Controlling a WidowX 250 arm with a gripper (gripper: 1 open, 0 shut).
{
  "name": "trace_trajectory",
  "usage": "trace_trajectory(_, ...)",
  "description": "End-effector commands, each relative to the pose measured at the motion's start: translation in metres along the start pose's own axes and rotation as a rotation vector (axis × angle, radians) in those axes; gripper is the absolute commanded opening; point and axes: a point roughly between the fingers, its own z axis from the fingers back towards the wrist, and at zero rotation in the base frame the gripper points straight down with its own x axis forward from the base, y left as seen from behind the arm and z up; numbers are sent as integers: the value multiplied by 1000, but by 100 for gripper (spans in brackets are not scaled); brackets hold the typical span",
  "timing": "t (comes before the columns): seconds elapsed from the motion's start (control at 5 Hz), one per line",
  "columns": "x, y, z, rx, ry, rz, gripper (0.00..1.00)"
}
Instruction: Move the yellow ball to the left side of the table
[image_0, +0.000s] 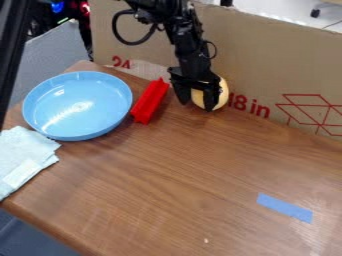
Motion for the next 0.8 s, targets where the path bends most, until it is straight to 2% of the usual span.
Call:
trace_trajectory(0.0, 21, -7, 21, 24, -72, -10, 100)
trace_trajectory(0.2, 8, -22, 35, 17, -72, -7, 100)
trace_trajectory(0.4, 7, -20, 39, 22, -65, 18, 100)
trace_trajectory(0.6, -2, -20, 51, 25, -58, 32, 100)
